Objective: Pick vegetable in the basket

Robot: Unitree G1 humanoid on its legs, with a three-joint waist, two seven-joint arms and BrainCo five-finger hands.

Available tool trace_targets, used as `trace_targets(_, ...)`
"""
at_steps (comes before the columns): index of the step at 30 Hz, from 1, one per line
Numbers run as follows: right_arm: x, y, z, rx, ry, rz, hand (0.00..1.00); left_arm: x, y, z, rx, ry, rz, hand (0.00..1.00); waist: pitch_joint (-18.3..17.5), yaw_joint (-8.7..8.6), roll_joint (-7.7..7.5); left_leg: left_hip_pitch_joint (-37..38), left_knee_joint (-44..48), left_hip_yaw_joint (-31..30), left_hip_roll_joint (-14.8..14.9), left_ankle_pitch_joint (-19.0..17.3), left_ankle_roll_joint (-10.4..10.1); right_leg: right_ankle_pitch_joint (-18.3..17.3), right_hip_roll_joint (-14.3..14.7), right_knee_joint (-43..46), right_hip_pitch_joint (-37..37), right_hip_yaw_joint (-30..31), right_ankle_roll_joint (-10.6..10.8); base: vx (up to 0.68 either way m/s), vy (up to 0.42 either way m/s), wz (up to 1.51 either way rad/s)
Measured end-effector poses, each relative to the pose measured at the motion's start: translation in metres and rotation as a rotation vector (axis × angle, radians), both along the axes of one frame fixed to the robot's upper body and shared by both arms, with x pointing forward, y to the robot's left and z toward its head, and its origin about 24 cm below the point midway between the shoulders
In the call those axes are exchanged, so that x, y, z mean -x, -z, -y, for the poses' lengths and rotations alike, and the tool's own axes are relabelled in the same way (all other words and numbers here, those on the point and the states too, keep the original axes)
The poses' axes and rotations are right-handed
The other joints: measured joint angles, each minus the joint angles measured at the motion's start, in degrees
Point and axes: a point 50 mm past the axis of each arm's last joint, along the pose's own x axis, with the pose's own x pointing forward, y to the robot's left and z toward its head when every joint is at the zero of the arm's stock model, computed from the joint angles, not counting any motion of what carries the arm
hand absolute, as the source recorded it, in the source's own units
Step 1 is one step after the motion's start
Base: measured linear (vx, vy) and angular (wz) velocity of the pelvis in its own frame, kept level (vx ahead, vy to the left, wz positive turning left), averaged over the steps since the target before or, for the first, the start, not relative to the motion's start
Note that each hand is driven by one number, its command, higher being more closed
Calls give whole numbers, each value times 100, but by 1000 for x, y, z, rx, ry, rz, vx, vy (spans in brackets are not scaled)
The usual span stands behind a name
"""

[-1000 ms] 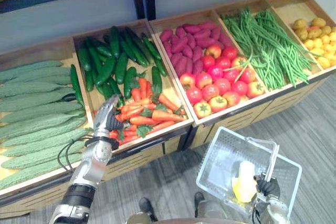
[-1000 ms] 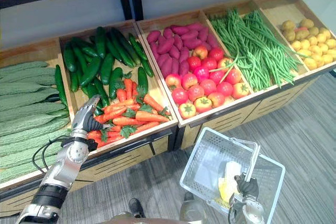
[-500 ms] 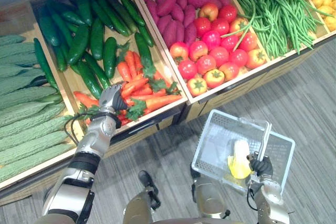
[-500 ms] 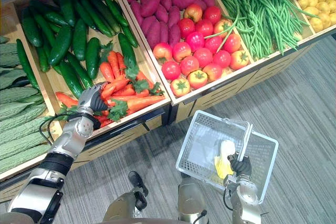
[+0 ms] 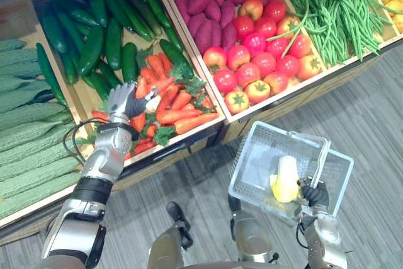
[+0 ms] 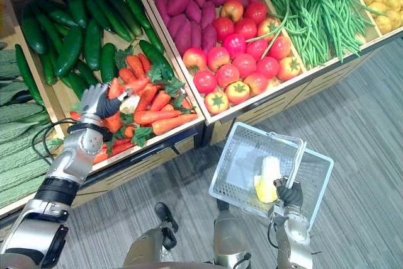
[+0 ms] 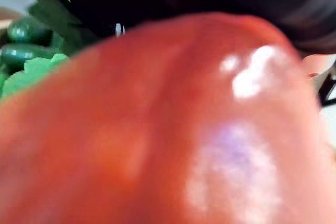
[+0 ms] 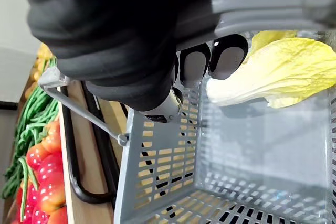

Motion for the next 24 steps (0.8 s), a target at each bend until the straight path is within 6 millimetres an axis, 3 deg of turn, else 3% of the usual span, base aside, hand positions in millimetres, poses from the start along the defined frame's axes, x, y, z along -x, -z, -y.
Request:
trace_targets(4, 5, 3, 0, -3, 6, -16, 100, 19, -3, 16, 100, 42, 92, 100, -2, 37, 25, 128, -95, -34, -27, 20, -27, -3, -3, -44, 130, -27, 3, 1, -1, 4)
trace_targets(9, 12, 5, 6, 3, 36, -31, 100, 50, -2, 44, 315, 145, 195, 100, -108, 19, 231, 266, -170, -173, -57, 33, -28, -5, -14, -117, 360, -147, 6, 15, -3, 12)
trace_targets(14, 18, 6, 13, 10, 68, -42, 100, 72, -6, 53, 500, 200, 290, 100, -251, 33, 450, 395, -235, -204, -55, 61, -47, -19, -5, -118, 477, -163, 23, -4, -8, 5)
trace_targets(17, 17, 5, 13, 13, 83, -43, 100, 83, 0, 56, 605, 218, 289, 100, -257, 41, 456, 390, -88, -349, -52, 34, -64, -33, 6, -85, 471, -55, 23, -50, -15, -17)
trace_targets(18, 16, 4, 13, 15, 85, -36, 100, 87, 4, 57, 638, 222, 279, 100, -256, 180, 451, 323, 125, -845, -52, -129, -152, -34, 50, 18, 354, 165, 22, -43, -37, -60)
trace_targets(20, 13, -2, 10, 15, 93, -8, 100, 94, 9, 60, 690, 231, 260, 100, -259, 300, 454, 219, 466, -1213, -35, -433, -243, -62, 130, 129, 195, 464, 33, -63, -27, -80)
trace_targets(24, 13, -23, 1, 22, 94, 89, 100, 104, 11, 79, 742, 339, 220, 100, -295, 304, 393, 145, 963, -825, 88, -926, -278, -125, 251, 217, -56, 1010, 114, -79, 39, -80)
